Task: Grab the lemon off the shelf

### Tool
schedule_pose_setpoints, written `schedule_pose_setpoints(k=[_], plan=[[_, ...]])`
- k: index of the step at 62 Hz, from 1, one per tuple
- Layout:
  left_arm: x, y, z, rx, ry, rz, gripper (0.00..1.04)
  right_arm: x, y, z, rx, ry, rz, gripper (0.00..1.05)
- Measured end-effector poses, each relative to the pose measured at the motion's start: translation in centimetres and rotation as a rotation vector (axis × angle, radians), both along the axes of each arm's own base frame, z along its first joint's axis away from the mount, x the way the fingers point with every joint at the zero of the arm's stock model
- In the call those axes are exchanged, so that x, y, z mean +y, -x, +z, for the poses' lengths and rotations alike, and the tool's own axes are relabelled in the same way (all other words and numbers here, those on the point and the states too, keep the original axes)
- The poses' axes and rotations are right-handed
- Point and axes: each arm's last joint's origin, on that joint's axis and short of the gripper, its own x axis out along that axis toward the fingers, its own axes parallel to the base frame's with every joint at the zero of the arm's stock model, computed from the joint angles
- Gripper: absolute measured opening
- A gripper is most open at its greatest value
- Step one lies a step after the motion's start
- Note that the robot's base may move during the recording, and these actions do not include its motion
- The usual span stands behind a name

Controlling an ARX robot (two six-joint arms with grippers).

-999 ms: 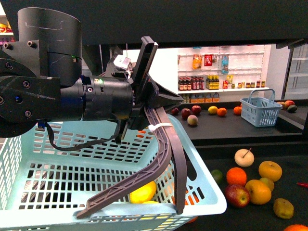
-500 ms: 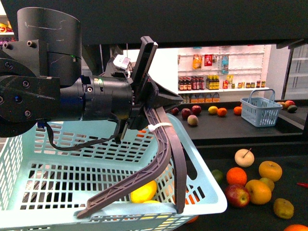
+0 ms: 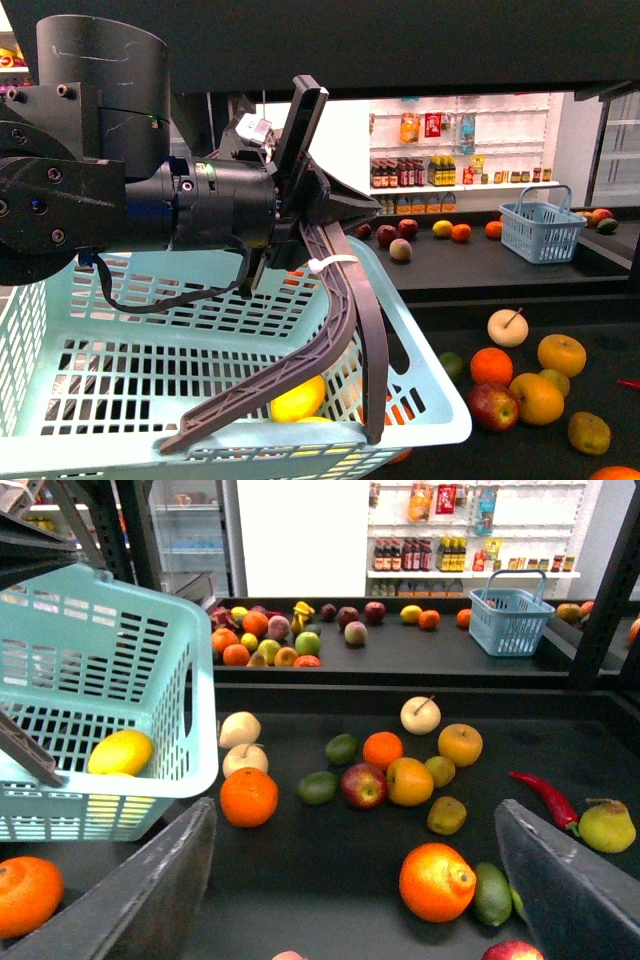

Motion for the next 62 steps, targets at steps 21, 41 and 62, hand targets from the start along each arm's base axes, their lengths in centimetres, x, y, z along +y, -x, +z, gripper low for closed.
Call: schedule_pose_setpoints(k=[21, 41, 62], plan=[[3.5, -2.6, 0.7, 0.029, 0.092, 0.501, 0.06, 0.0, 0.0, 0.0, -0.001, 0.000, 0.000, 0.97], [15.8, -4.7, 4.3, -0.142, 0.461, 0.972, 0.06, 0.0, 0.0, 0.0, -0.001, 0.000, 0.000, 0.97], [24.6, -3.1, 4.1, -0.250, 0.597, 1.155, 0.06, 0.0, 0.0, 0.0, -0.001, 0.000, 0.000, 0.97]])
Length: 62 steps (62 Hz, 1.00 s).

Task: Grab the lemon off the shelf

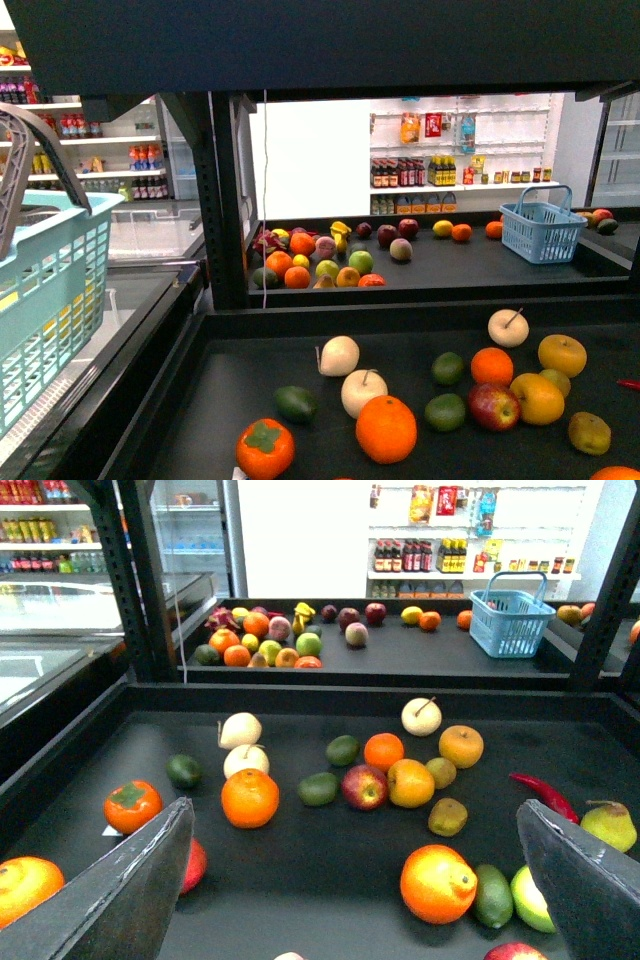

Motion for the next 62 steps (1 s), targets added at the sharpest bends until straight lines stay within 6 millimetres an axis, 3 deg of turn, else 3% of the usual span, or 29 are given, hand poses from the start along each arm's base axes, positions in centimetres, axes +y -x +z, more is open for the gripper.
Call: schedule_pose_setpoints(k=[26, 40, 48, 62], plan=[[2.7, 2.0, -5.3, 0.007, 0.065, -0.036, 0.06, 0.0, 0.0, 0.0, 0.000, 0.000, 0.000, 0.97], [4.1, 2.7, -6.4, -0.007, 0.066, -0.037, 0.06, 0.0, 0.0, 0.0, 0.000, 0.000, 0.000, 0.97], [4.2, 3.0, -7.9, 0.019, 0.078, -0.036, 0.06, 0.0, 0.0, 0.0, 0.000, 0.000, 0.000, 0.97], [4.3, 3.5, -8.4, 0.033, 0.085, -0.037, 0.06, 0.0, 0.0, 0.0, 0.000, 0.000, 0.000, 0.97]])
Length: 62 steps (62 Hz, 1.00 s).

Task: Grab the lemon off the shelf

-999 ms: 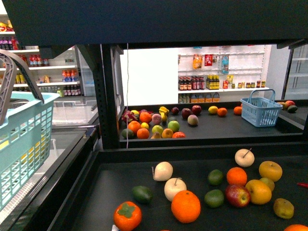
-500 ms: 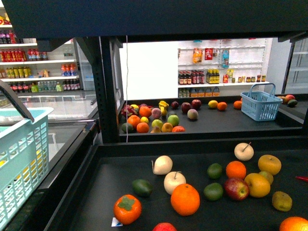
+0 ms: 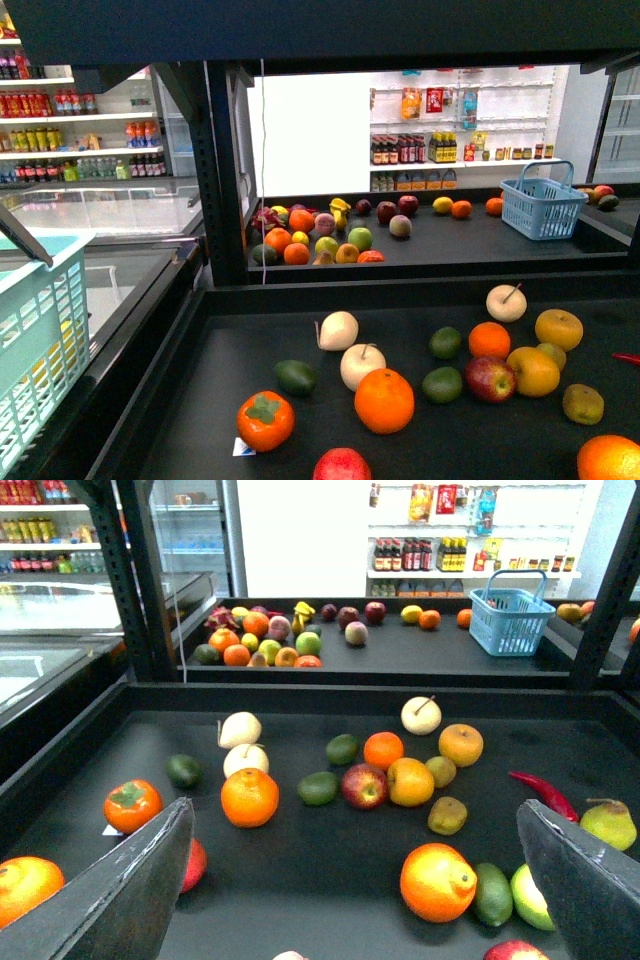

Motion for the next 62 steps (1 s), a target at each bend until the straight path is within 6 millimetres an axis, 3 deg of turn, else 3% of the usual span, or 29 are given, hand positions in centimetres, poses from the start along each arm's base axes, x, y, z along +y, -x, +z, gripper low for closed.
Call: schedule_pose_setpoints(k=[4, 10, 34, 52, 62], plan=[[0.0, 0.2, -0.2, 0.009, -0.002, -0.001, 0.08, 0.0, 0.0, 0.0, 0.000, 0.000, 0.000, 0.97], [0.2, 0.4, -0.6, 0.030, -0.011, 0.005, 0.30, 0.0, 0.0, 0.0, 0.000, 0.000, 0.000, 0.97], [-0.2, 0.9, -1.2, 0.109, -0.061, -0.035, 0.96, 0.0, 0.0, 0.0, 0.000, 0.000, 0.000, 0.97], [-0.9, 2.4, 1.2, 0.138, -0.126, -0.059, 0.97, 0.0, 0.0, 0.0, 0.000, 0.000, 0.000, 0.97], [-1.4, 4.0, 1.5, 0.313, -0.129, -0.041, 0.97, 0.0, 0.0, 0.0, 0.000, 0.000, 0.000, 0.97]])
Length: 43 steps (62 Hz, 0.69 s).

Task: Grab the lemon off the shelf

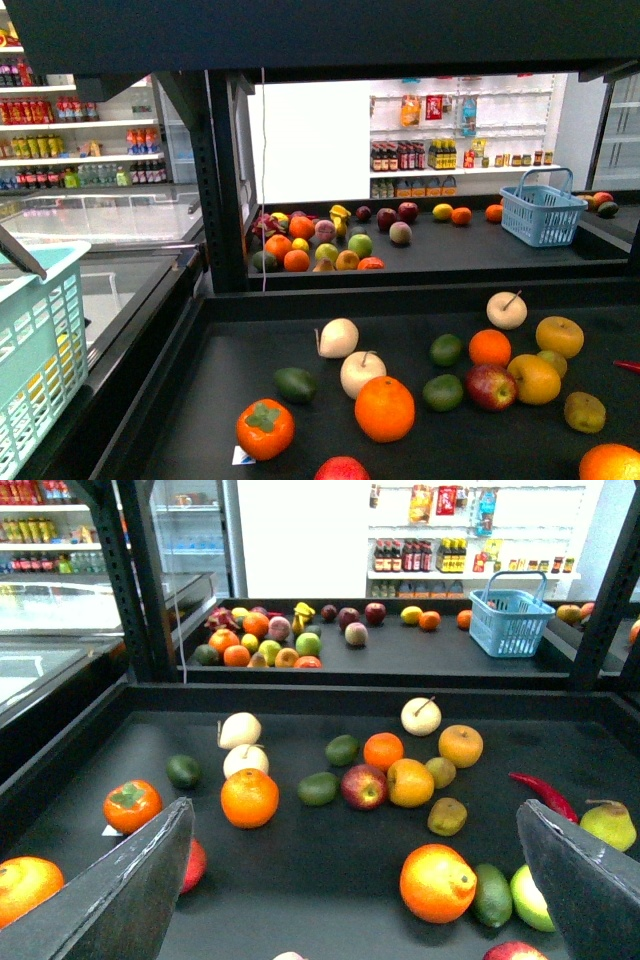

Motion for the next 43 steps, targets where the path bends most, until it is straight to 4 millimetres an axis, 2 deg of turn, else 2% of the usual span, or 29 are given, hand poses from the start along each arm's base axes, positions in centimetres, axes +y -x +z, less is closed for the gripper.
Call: schedule_pose_setpoints(k=[9, 20, 25, 36, 40, 43], plan=[[-0.8, 1.9, 0.9, 0.179, -0.133, 0.020, 0.97, 0.0, 0.0, 0.0, 0.000, 0.000, 0.000, 0.97], [-3.2, 5.9, 5.4, 0.218, -0.444, -0.042, 0.97, 0.0, 0.0, 0.0, 0.000, 0.000, 0.000, 0.97], [-5.3, 9.5, 7.1, 0.214, -0.623, -0.123, 0.97, 0.0, 0.0, 0.0, 0.000, 0.000, 0.000, 0.97], [-8.5, 16.7, 8.1, 0.181, -0.897, -0.153, 0.97, 0.0, 0.0, 0.0, 0.000, 0.000, 0.000, 0.97], [-9.7, 19.5, 8.2, 0.125, -1.063, -0.056, 0.85, 0.0, 0.0, 0.0, 0.000, 0.000, 0.000, 0.97], [-10.7, 21.3, 7.4, 0.117, -1.158, -0.038, 0.76, 0.0, 0.0, 0.0, 0.000, 0.000, 0.000, 0.97]])
